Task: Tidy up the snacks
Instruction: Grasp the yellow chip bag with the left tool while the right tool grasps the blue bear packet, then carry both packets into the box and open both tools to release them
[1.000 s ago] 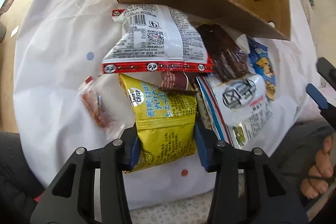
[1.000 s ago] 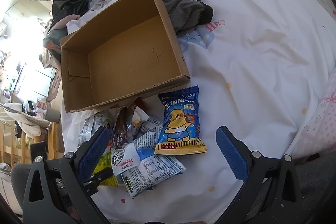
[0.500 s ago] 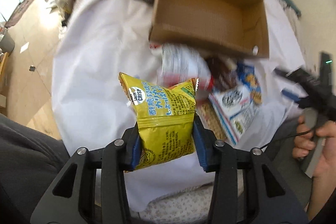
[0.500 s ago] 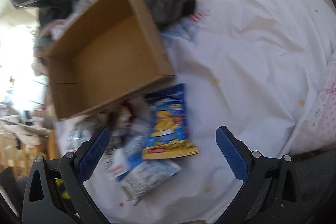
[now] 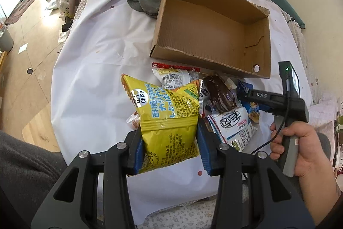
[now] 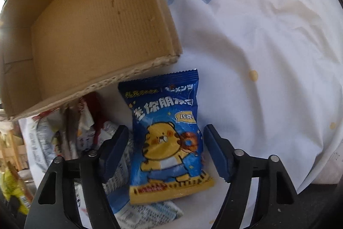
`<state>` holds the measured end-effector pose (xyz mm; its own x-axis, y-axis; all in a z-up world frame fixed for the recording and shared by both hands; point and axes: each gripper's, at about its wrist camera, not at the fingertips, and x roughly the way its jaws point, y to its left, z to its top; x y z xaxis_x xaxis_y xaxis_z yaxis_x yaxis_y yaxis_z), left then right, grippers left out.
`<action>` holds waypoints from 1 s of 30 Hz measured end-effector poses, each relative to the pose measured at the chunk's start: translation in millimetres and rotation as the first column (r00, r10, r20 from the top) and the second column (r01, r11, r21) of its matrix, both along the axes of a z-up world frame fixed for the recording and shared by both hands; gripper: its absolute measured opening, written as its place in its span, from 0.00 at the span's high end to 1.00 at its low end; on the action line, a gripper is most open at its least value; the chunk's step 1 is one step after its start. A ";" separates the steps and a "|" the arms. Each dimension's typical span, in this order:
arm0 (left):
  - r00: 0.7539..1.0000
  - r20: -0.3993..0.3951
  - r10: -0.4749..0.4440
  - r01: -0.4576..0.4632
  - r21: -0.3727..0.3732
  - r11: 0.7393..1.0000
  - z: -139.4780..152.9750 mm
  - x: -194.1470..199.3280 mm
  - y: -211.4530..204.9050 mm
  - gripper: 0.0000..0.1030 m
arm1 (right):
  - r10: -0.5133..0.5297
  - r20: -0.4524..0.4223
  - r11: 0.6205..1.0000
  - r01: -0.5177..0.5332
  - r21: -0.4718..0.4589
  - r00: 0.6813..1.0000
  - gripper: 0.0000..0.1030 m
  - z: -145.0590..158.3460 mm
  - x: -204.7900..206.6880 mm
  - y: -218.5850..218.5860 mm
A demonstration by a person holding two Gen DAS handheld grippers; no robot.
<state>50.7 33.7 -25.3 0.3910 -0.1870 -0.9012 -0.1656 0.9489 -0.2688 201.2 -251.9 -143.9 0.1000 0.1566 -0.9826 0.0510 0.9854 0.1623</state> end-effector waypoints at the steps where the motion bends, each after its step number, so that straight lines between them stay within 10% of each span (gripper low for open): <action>1: 1.000 0.000 0.001 -0.001 0.000 1.000 0.3 1.4 -0.6 0.63 | 0.006 0.007 1.000 -0.006 -0.010 1.000 0.44 0.3 0.2 0.5; 5: 1.000 0.005 -0.006 0.006 -0.008 1.000 3.6 11.4 -4.0 0.63 | 0.018 0.030 1.000 -0.017 -0.011 0.999 0.67 7.4 -6.9 -5.0; 19: 0.997 0.078 -0.019 0.018 0.014 1.000 28.1 77.5 -8.2 0.63 | -0.185 0.282 0.982 0.188 0.015 0.942 0.71 99.0 -20.5 -90.3; 30: 0.987 0.147 -0.071 0.058 0.088 0.994 33.5 151.0 -26.9 0.63 | 0.010 0.506 0.968 -0.136 0.213 0.862 0.71 144.7 17.7 -21.3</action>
<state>201.7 6.8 8.2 0.5119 -0.1436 -0.8470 -0.0670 0.9762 -0.2060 218.9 -273.2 0.8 0.5440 0.4008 -0.7372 -0.1691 0.9129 0.3715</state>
